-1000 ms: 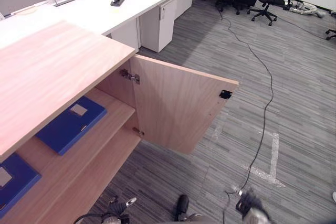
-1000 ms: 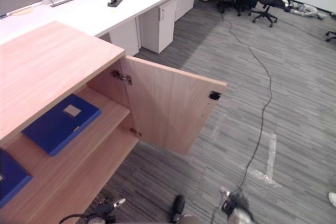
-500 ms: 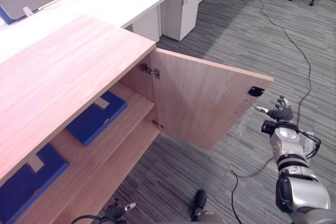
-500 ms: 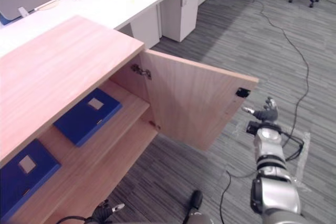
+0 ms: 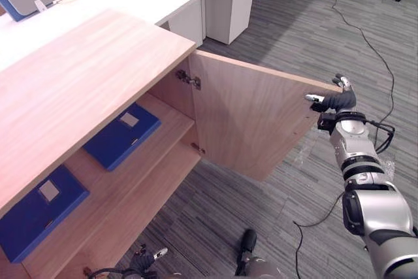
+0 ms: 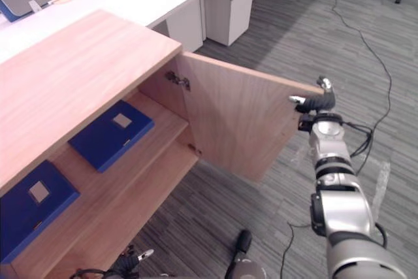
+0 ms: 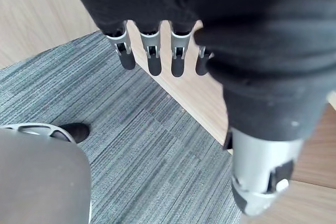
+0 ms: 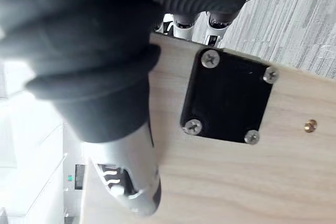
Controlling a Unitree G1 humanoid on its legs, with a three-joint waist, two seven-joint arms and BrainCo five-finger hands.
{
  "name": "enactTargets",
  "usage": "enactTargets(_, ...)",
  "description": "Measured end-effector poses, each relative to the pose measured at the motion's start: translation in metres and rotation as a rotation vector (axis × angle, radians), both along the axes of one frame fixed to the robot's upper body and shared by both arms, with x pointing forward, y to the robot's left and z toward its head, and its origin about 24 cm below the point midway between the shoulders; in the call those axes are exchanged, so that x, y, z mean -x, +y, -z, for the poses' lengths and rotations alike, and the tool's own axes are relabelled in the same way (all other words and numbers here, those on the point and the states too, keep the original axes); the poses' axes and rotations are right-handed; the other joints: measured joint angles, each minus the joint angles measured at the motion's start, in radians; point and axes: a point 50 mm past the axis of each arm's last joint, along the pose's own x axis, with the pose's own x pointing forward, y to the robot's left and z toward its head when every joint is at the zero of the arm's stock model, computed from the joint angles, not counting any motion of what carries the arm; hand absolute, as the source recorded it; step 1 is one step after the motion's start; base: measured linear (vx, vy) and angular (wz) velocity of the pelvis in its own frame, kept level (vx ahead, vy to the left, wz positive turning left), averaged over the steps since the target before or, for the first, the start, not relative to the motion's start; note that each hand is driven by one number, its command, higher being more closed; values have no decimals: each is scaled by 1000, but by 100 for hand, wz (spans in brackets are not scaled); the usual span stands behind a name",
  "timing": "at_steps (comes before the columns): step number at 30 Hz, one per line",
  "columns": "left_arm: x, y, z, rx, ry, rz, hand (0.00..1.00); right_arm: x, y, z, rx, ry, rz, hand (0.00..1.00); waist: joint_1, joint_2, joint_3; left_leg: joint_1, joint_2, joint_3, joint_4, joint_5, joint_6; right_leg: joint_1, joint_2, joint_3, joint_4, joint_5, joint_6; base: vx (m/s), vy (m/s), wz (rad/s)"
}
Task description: Walk over to the cabinet, pick up the folder, carry it to the office cabinet, place the folder inside the office cabinet, then close the office cabinet door
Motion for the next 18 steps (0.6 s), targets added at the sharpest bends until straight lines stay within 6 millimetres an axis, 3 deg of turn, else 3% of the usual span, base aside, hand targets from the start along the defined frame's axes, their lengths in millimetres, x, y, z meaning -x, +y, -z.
enactTargets(2,-1,0,0,0,-4,0,0,-1,6,-10,70,-22,-50,0,-6,1,8,-1,2,3,0,0,0,-6,4,8,0,0,0,-28,0,-14)
enactTargets(5,0,0,0,10,-2,2,0,8,14,-9,343,58,-219,0,-22,0,9,-5,8,4,0,-1,-2,-22,14,26,1,1,-1,10,5,-21)
enactTargets(7,2,-1,1,25,3,21,0,24,25,-10,581,137,-443,0,-49,2,6,-2,14,4,10,0,-2,-22,22,37,6,0,-4,43,-1,-21)
enactTargets(11,1,-7,1,49,7,99,0,51,49,1,752,293,-814,0,-61,-3,-34,-7,25,1,45,2,-1,-18,33,48,6,-7,-12,29,-23,-13)
enactTargets(13,-2,-12,1,62,-2,144,0,75,68,46,758,496,-1067,0,-43,-21,-61,-16,29,-3,53,15,1,-14,37,43,6,-12,-17,11,-57,16)
enactTargets(16,-7,-16,0,70,-17,160,0,97,96,80,714,591,-1281,0,-25,-21,-65,-16,29,-8,45,17,1,-12,36,33,6,-15,-17,-32,-23,16)
enactTargets(17,-10,-18,-1,75,-24,163,0,119,108,111,663,692,-1402,0,-5,-22,-65,-17,29,-15,33,16,1,-12,34,21,6,-15,-16,-51,10,22)
enactTargets(18,-10,-17,-1,77,-25,160,0,123,120,117,613,667,-1434,0,-2,-22,-65,-17,28,-21,25,16,1,-13,33,19,5,-15,-16,-50,15,24)
